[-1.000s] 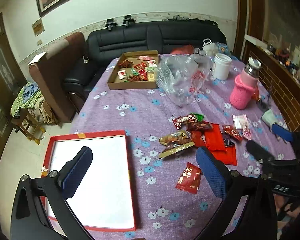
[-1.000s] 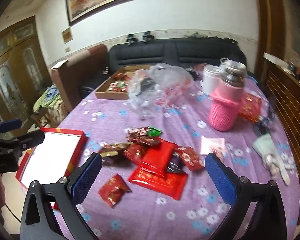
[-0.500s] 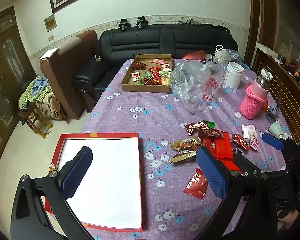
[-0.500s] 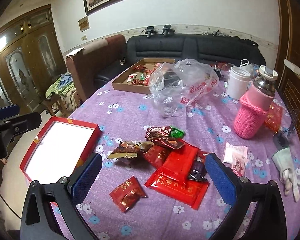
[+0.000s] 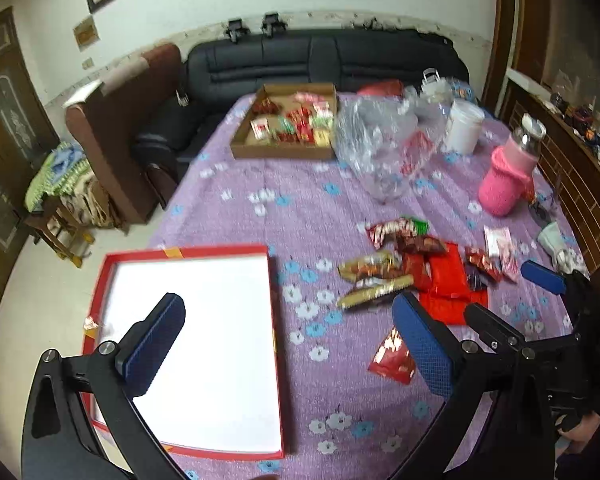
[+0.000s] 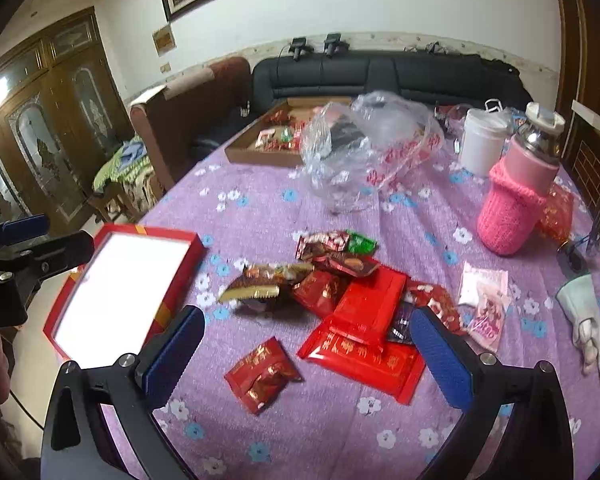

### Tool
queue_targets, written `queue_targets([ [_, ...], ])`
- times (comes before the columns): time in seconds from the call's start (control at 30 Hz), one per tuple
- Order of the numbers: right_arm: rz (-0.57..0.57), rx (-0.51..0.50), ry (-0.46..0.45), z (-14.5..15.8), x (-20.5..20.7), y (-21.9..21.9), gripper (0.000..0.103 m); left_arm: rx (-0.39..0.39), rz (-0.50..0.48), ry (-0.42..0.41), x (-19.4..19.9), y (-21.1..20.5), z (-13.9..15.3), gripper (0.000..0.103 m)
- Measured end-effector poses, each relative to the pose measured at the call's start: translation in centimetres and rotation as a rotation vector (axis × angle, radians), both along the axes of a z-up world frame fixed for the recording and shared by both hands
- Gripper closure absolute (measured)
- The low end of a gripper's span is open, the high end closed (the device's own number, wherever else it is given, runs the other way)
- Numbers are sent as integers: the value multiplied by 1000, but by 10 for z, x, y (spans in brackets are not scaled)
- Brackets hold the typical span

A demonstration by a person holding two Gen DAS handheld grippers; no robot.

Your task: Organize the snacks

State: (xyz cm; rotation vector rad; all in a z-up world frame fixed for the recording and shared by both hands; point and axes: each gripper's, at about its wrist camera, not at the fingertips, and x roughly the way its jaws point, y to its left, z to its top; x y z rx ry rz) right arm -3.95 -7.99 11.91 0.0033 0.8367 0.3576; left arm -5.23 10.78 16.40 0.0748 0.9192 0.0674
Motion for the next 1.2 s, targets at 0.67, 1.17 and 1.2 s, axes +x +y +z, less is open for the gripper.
queue_targets([
  [0.67,93,-116,204,-82,28,58,0,87,73,124,8,58,-61,0],
  [1.17,169,-344,132,-111,0,69,38,132,-221,119,54,6,-82,0],
  [1.2,157,-342,122,-109,-3,62,49,137,-242,118,58,-1,-84,0],
])
